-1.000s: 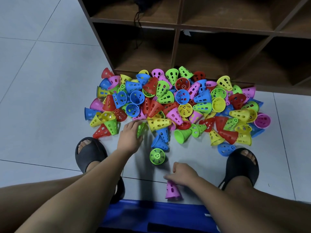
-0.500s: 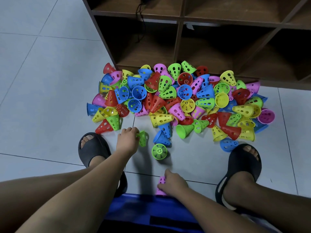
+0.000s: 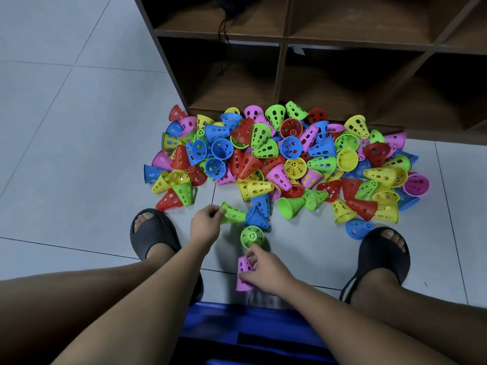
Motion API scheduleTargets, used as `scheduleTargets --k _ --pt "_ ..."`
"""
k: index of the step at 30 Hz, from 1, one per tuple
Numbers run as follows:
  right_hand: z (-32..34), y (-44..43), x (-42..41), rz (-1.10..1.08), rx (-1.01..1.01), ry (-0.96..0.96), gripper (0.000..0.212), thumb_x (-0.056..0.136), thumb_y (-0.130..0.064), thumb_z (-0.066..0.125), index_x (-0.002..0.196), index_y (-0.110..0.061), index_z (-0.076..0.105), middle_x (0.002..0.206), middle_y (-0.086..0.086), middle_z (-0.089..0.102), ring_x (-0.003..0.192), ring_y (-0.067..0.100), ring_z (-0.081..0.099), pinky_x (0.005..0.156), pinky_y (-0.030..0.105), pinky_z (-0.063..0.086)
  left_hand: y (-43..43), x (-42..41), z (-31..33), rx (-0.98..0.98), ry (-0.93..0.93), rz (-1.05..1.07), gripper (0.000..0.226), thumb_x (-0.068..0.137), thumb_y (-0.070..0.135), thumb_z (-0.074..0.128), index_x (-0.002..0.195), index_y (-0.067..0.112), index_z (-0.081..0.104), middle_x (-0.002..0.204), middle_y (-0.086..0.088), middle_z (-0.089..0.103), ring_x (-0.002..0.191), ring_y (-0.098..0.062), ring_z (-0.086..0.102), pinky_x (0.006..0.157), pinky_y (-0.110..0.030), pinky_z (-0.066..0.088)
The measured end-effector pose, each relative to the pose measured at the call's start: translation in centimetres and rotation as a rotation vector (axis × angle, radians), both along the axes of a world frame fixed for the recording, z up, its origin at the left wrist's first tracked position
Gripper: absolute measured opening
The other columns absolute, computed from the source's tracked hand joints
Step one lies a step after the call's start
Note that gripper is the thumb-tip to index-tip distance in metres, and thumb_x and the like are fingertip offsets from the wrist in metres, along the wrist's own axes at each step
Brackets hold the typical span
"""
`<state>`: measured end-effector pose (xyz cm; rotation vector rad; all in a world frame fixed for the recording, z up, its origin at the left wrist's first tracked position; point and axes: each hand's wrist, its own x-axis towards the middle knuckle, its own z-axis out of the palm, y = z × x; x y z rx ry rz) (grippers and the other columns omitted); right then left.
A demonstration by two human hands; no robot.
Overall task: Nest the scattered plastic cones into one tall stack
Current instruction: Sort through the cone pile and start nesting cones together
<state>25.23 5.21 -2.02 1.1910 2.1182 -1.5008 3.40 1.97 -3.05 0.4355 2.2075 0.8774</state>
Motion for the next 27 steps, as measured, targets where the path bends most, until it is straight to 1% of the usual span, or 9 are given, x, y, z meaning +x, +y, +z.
scheduleTargets --k 2,6,8,11,14,18,22,25,27 --pt "1.4 0.8 -0.6 -0.033 0.038 0.079 0.043 0.077 -0.047 0.080 0.108 -0.034 0.053 0.095 -0.014 0.068 0.084 0.009 0.068 0.080 0.040 0.060 0.3 -0.1 0.5 0.068 -0.071 0.058 0.019 0.105 0.032 0.066 0.095 0.019 0.075 0.091 0.003 0.076 0.086 -0.018 0.066 0.071 -0.033 0.048" --pt "3.9 2.2 -1.1 -0.160 0.214 0.174 0.038 0.078 -0.048 0.072 0.106 -0.036 0.048 0.094 -0.014 0.064 0.083 0.013 0.065 0.077 0.042 0.059 1.0 0.3 1.7 0.176 -0.247 0.175 0.019 0.107 0.027 0.065 0.099 0.013 0.075 0.088 0.000 0.076 0.077 -0.016 0.062 0.068 -0.031 0.047" --pt "4.9 2.9 -1.0 -0.248 0.311 0.214 0.037 0.080 -0.045 0.071 0.109 -0.037 0.048 0.100 -0.013 0.064 0.088 0.016 0.064 0.077 0.040 0.058 1.2 0.8 2.2 0.183 -0.313 0.212 0.018 0.108 0.025 0.063 0.102 0.012 0.074 0.088 0.000 0.074 0.077 -0.013 0.063 0.067 -0.029 0.048" --pt "5.7 4.0 -0.6 -0.371 0.433 0.274 0.041 0.082 -0.036 0.072 0.116 -0.036 0.048 0.110 -0.008 0.063 0.096 0.022 0.063 0.079 0.039 0.056 1.1 1.4 2.2 0.173 -0.373 0.202 0.019 0.109 0.025 0.061 0.103 0.013 0.074 0.092 -0.001 0.075 0.081 -0.013 0.068 0.071 -0.030 0.050" --pt "6.0 5.1 -0.3 -0.457 0.471 0.325 0.046 0.085 -0.037 0.066 0.126 -0.032 0.047 0.121 -0.004 0.061 0.104 0.026 0.060 0.080 0.040 0.053 0.8 2.1 2.0 0.155 -0.393 0.140 0.021 0.110 0.023 0.059 0.100 0.012 0.073 0.087 -0.001 0.075 0.080 -0.016 0.071 0.071 -0.030 0.051" --pt "6.3 5.9 -0.2 -0.489 0.521 0.365 0.053 0.088 -0.042 0.055 0.138 -0.029 0.045 0.134 0.001 0.058 0.117 0.026 0.057 0.087 0.034 0.048 0.4 2.9 1.6 0.100 -0.381 0.028 0.026 0.111 0.022 0.055 0.097 0.009 0.072 0.085 -0.006 0.076 0.080 -0.020 0.074 0.070 -0.030 0.052" --pt "6.2 5.7 -0.7 -0.466 0.531 0.378 0.058 0.090 -0.044 0.052 0.143 -0.023 0.046 0.137 0.002 0.056 0.122 0.024 0.054 0.095 0.037 0.050 -0.2 3.1 0.9 0.065 -0.351 -0.033 0.030 0.112 0.021 0.052 0.103 -0.002 0.070 0.083 -0.009 0.077 0.076 -0.017 0.074 0.069 -0.030 0.053" --pt "6.0 5.5 -1.1 -0.473 0.525 0.399 0.055 0.092 -0.038 0.055 0.144 -0.021 0.047 0.137 0.002 0.055 0.123 0.022 0.052 0.097 0.038 0.051 -0.4 3.0 0.7 0.078 -0.358 -0.030 0.030 0.112 0.019 0.051 0.104 -0.003 0.069 0.082 -0.010 0.076 0.075 -0.017 0.070 0.069 -0.028 0.054" --pt "6.1 5.5 -1.5 -0.480 0.531 0.424 0.054 0.093 -0.034 0.057 0.144 -0.019 0.047 0.136 0.002 0.054 0.123 0.021 0.051 0.098 0.036 0.049 -0.3 2.8 0.9 0.100 -0.369 -0.034 0.030 0.112 0.018 0.050 0.104 -0.004 0.069 0.083 -0.010 0.076 0.074 -0.016 0.069 0.068 -0.027 0.053"
